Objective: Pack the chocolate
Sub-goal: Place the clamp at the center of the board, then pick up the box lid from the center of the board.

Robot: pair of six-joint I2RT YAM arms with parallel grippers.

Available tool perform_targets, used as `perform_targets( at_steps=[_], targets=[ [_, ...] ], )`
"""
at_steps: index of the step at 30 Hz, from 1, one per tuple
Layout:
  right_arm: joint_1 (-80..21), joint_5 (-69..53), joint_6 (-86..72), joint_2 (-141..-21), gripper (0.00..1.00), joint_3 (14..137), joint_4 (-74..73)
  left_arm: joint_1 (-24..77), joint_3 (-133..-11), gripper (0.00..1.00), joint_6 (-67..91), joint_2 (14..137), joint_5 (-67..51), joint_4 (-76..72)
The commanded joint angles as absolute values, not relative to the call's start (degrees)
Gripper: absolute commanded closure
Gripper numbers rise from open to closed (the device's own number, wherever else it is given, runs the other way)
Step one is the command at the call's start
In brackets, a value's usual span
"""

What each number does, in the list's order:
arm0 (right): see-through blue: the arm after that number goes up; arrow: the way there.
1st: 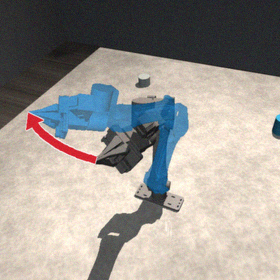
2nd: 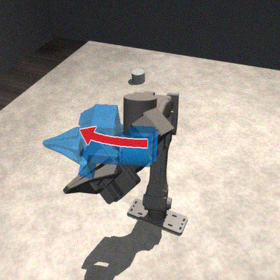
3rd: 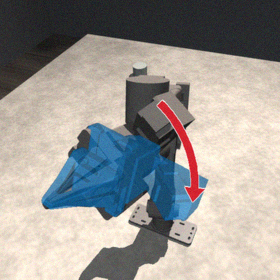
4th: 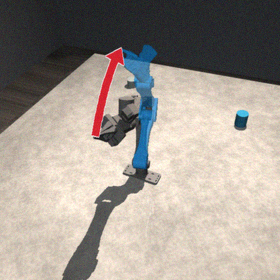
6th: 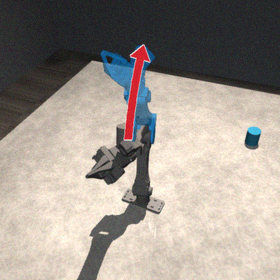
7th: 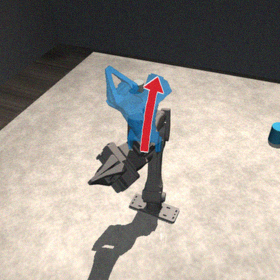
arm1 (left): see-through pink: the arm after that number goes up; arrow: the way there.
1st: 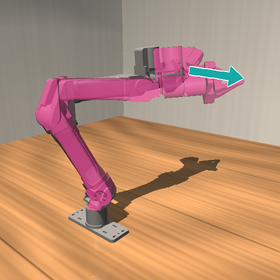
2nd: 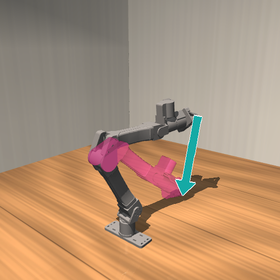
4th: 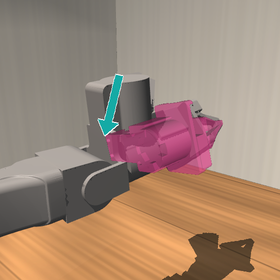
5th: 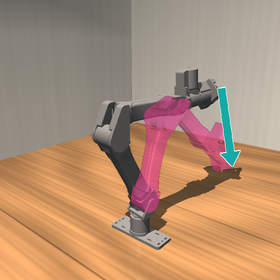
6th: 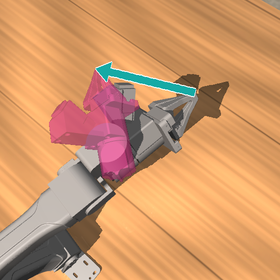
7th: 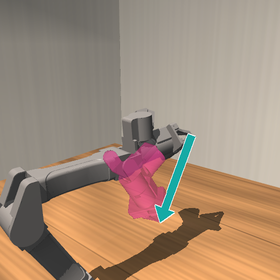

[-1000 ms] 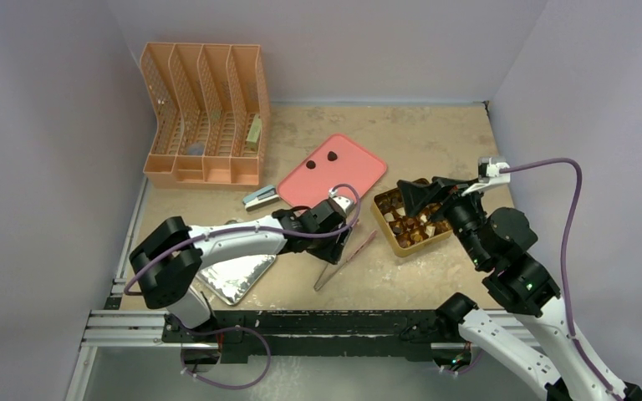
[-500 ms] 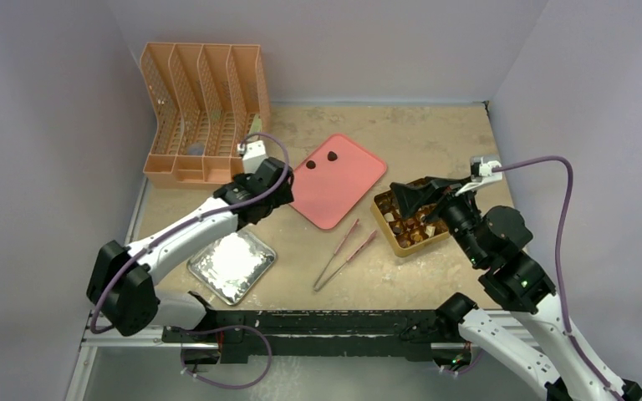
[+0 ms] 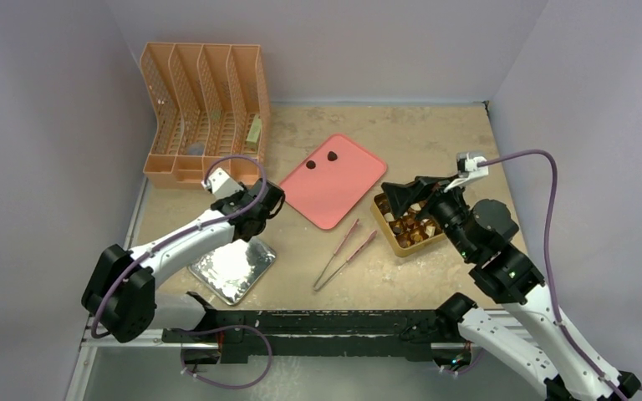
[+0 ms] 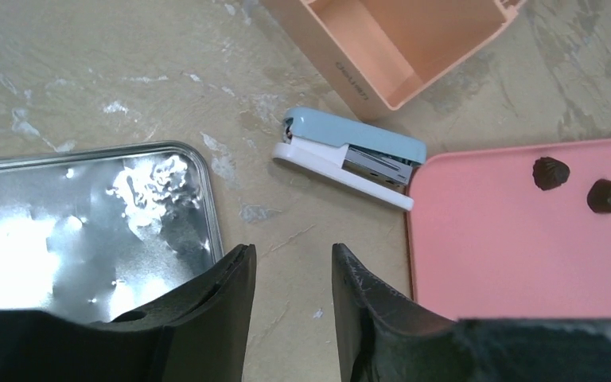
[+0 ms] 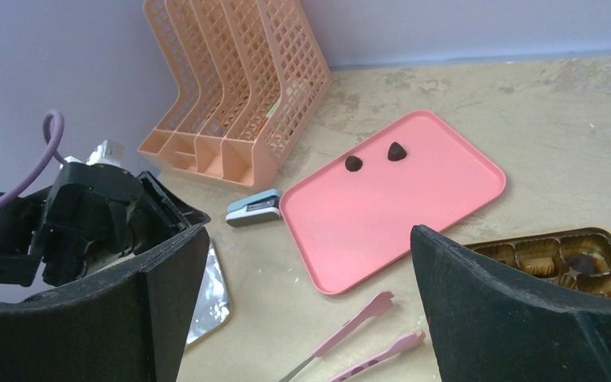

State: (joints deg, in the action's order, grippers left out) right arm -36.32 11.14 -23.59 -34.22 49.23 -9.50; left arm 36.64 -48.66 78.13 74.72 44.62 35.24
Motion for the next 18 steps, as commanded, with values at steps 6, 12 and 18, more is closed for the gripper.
perform_targets(
  at_steps=[6, 12, 18],
  targets=[
    [-36.21, 8.73, -23.25, -36.46, 0.01, 49.54, -4.97, 33.56, -46.19, 0.71, 89.51, 79.54, 43.75, 32.36],
    [-36.21, 8.84, -23.34, -37.46, 0.01, 49.57, -5.27, 30.89, -44.13, 0.76, 91.16, 82.14, 38.11, 31.79],
    [-36.22, 9.31, -23.60, -37.95, 0.01, 48.91, -4.36, 30.02, -43.41, 0.78, 92.39, 84.56, 37.57, 32.08]
  ],
)
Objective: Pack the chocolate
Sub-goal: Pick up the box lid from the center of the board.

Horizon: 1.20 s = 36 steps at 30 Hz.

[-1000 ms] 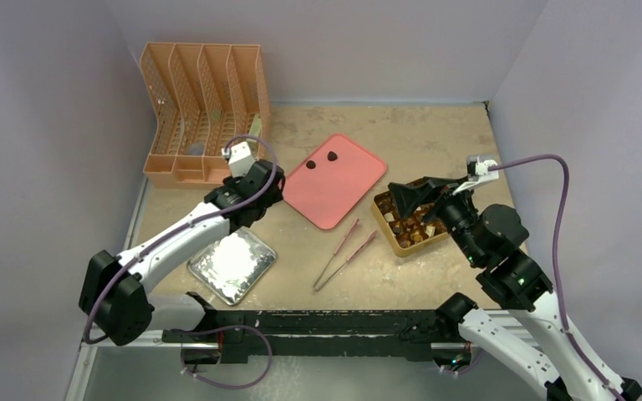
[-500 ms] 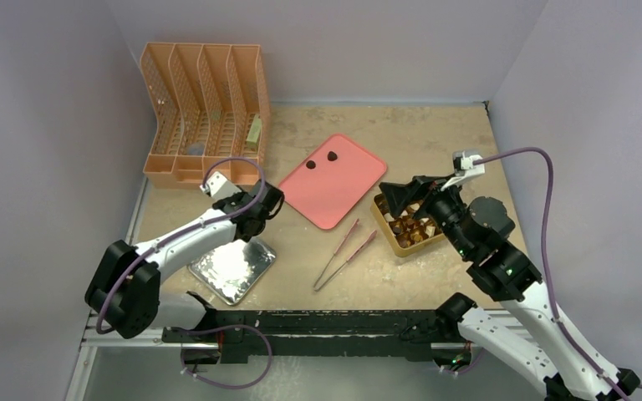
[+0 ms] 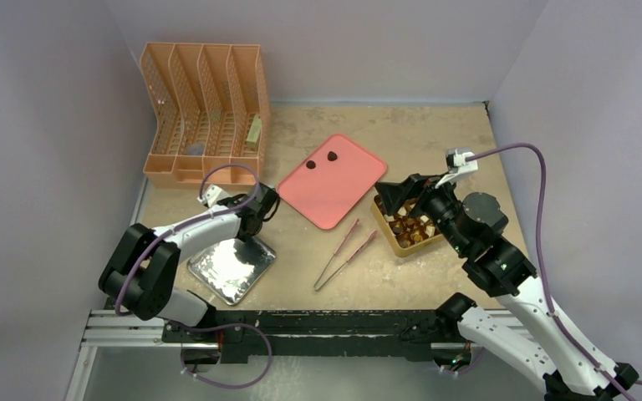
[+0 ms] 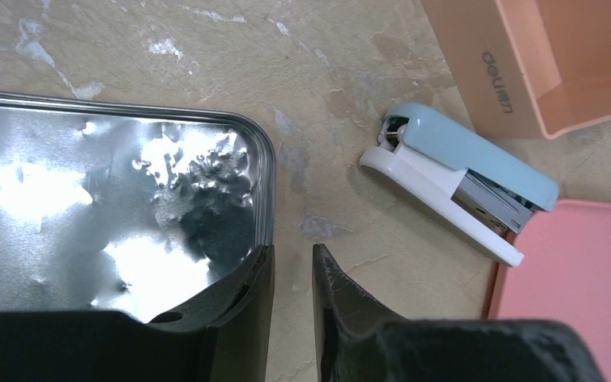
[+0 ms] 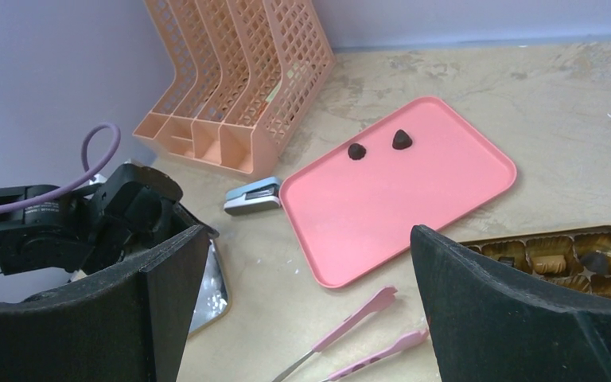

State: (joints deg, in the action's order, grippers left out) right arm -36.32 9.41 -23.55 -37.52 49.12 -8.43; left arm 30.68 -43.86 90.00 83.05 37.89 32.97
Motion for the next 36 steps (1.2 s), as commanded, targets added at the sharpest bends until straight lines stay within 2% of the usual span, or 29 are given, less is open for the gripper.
perform_targets(
  at_steps=[1, 10, 15, 20, 29, 36],
  targets=[
    [-36.21, 9.28, -23.64, -38.23, 0.01, 49.16, -4.43, 29.79, -43.10, 0.79, 92.59, 85.16, 37.27, 31.74],
    [-36.26, 9.46, -23.13, -41.18, 0.01, 51.06, -5.29, 28.13, -41.54, 0.84, 96.96, 89.00, 32.61, 32.81],
    [-36.21, 9.32, -22.32, -43.26, 0.01, 52.06, -6.38, 27.96, -39.79, 1.00, 98.89, 87.99, 28.60, 32.33],
    [-36.21, 4.97, -22.51, -44.39, 0.01, 52.49, -5.86, 27.95, -39.42, 1.00, 100.71, 78.73, 25.94, 34.86],
    [-36.21, -6.13, -16.08, -49.65, 0.01, 51.34, 3.01, 27.95, -42.39, 1.00, 92.93, 65.71, 22.26, 33.92],
    [-36.22, -10.36, -17.22, -57.12, 0.03, 60.86, 3.74, 27.99, -40.09, 1.00, 88.27, 54.85, 14.15, 26.89]
  ],
)
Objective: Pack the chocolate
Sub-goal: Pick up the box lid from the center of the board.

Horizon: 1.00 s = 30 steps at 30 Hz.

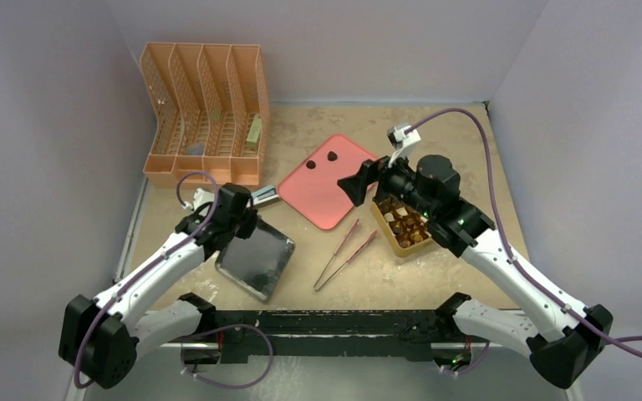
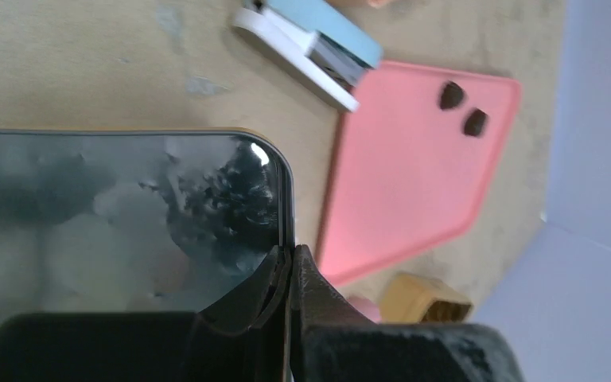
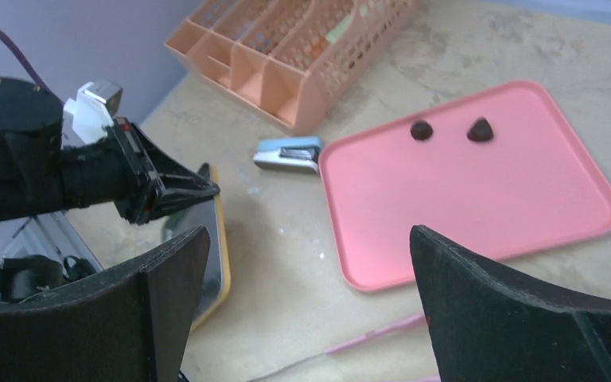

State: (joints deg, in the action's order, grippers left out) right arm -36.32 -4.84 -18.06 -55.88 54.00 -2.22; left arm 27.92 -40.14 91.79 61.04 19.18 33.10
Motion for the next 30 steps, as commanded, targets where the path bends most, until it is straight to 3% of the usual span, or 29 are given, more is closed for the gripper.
perform_targets(
  at_steps=[1, 5, 9, 12, 15, 21, 26, 30],
  targets=[
    [-36.26, -12.36, -16.37, -57.85, 0.03, 60.67, 5.81, 27.97, -40.11, 1.00, 88.03, 52.90, 14.19, 26.97],
    [-36.21, -17.76, -5.33, -62.67, 0.03, 63.59, 5.91, 28.04, -40.31, 1.00, 83.20, 49.27, 10.70, 23.65],
    [-36.21, -24.22, 8.47, -68.52, 0.10, 71.47, 0.23, 28.04, -40.58, 1.00, 78.40, 46.48, 6.39, 20.24],
    [-37.05, -39.60, 33.02, -67.71, 0.07, 68.76, -4.03, 28.04, -40.63, 1.00, 75.92, 44.84, 3.21, 18.39],
    [-39.77, -42.79, 56.81, -67.50, 0.02, 69.10, -9.84, 28.02, -41.01, 1.00, 74.39, 44.55, -0.32, 16.83],
    [-43.07, -54.75, 64.05, -71.66, 0.06, 76.17, -18.72, 27.98, -40.99, 1.00, 73.70, 44.01, -4.85, 14.46],
    [-44.87, -50.49, 52.23, -72.25, 0.04, 71.74, -11.35, 28.00, -41.66, 1.00, 71.93, 43.60, -6.46, 15.07],
    [-46.66, -47.32, 62.96, -72.53, 0.04, 70.84, -17.86, 27.98, -42.64, 1.00, 70.46, 44.53, -8.16, 17.11]
  ],
)
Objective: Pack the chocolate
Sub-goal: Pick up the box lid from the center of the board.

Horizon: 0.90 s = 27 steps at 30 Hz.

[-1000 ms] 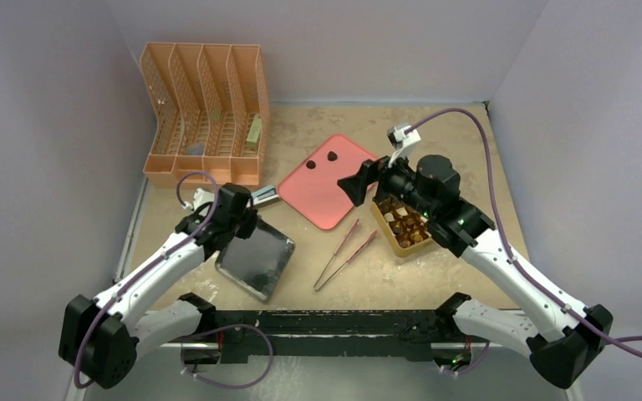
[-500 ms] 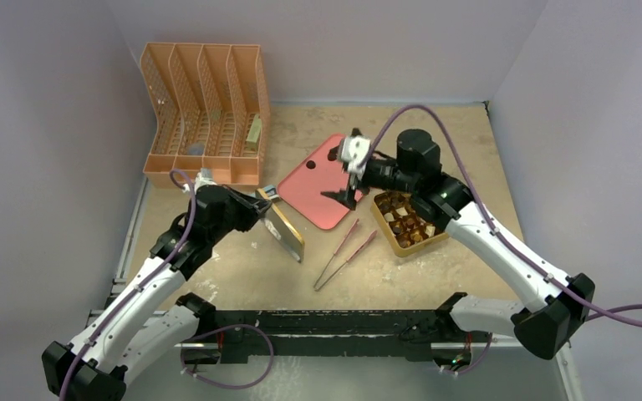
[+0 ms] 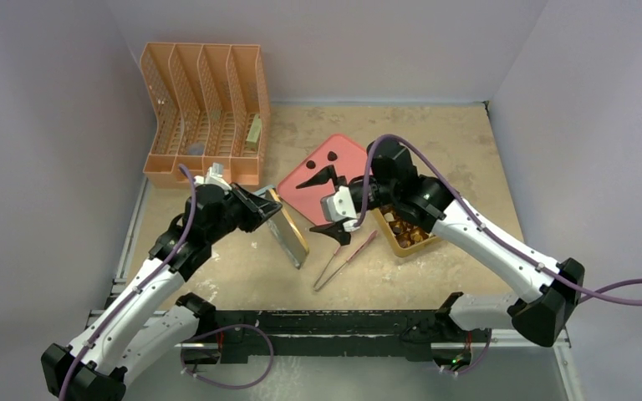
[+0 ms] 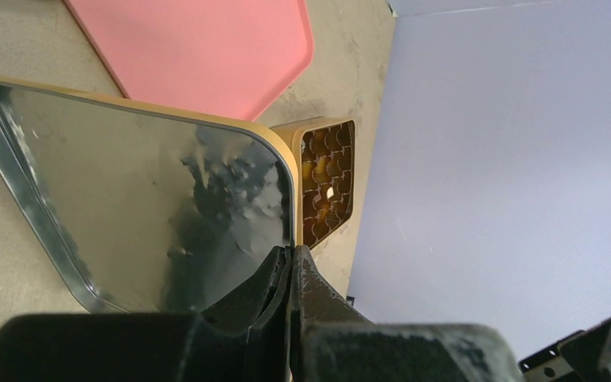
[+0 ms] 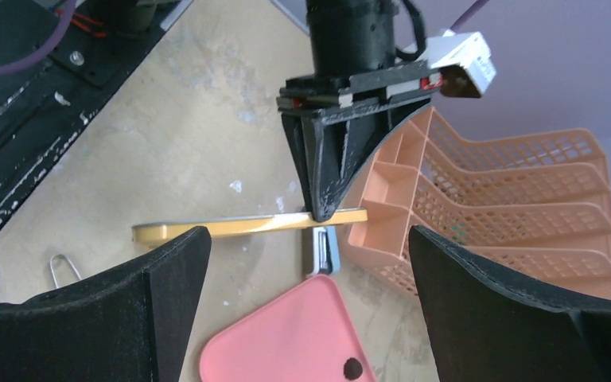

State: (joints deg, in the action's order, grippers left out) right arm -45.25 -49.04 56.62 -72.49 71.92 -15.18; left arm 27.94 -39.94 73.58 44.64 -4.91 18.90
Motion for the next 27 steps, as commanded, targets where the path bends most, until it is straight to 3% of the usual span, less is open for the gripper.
perform_targets(
  at_steps=[1, 6, 10, 19, 27],
  targets=[
    [-47.79, -44.24, 64.14, -72.81, 0.04, 71.08, -18.14, 27.95, -43.38, 1.00, 69.98, 45.01, -8.46, 17.89],
    [-54.59, -28.26, 77.40, -76.61, 0.04, 74.89, -27.60, 28.04, -44.13, 1.00, 69.14, 45.07, -7.94, 18.68],
    [-58.52, -25.01, 81.86, -74.27, 0.04, 71.69, -27.96, 27.94, -44.79, 1.00, 69.41, 45.71, -8.21, 18.41],
    [-70.11, -6.22, 90.64, -77.31, 0.17, 70.69, -34.23, 27.99, -45.67, 1.00, 68.99, 47.47, -8.18, 18.40],
    [-73.27, 9.41, 98.74, -82.50, 0.24, 68.31, -32.01, 27.98, -44.71, 1.00, 69.17, 47.37, -8.46, 18.37]
  ],
)
